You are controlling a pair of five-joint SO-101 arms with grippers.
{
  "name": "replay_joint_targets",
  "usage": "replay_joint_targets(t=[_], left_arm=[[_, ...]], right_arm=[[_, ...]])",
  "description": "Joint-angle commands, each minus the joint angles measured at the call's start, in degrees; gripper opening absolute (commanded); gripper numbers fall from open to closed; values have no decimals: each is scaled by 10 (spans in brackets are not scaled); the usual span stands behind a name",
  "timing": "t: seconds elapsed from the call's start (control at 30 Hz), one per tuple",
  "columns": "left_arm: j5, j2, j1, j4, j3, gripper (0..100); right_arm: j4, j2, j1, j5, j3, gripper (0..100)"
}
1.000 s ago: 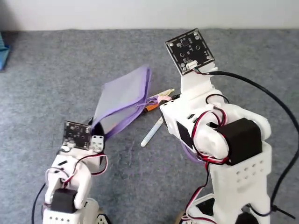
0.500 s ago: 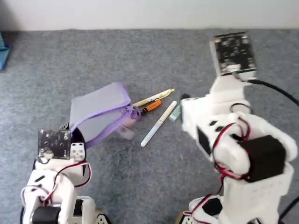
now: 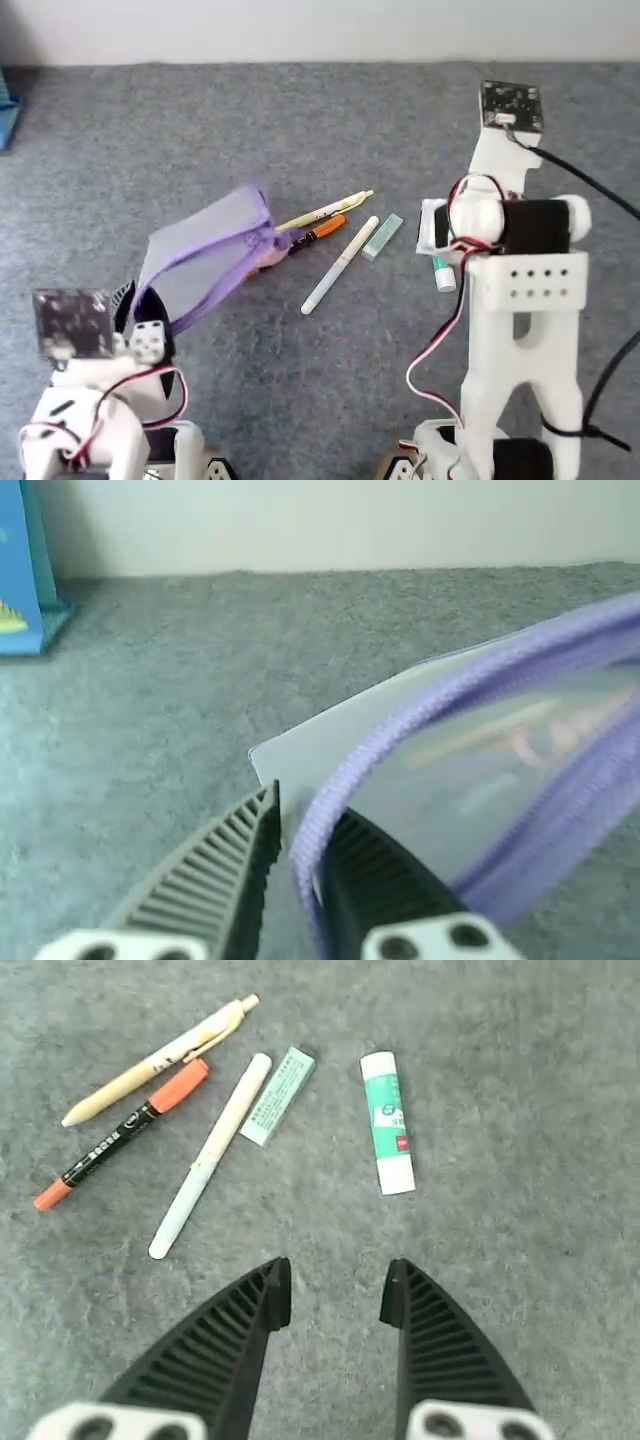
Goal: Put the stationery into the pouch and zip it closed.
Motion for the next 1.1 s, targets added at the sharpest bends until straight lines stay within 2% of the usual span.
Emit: replay_joint_targets(t=[0.0, 0.17, 0.37, 0.63, 0.77, 1.07], left_arm=[[47, 110, 2, 16, -91, 13], [79, 210, -2, 39, -162, 13], [75, 222, -2, 47, -177, 13], [82, 223, -3, 84, -176, 13], [118, 223, -3, 80, -175, 13], [120, 220, -3, 79, -120, 13]], right_arm=[[17, 7, 3, -9, 0, 148], [17, 24, 4, -9, 0, 148], [6, 28, 5, -10, 4, 151], [-102, 121, 50, 23, 52, 151], [-168, 189, 51, 45, 49, 151], [-314, 344, 58, 146, 50, 151]])
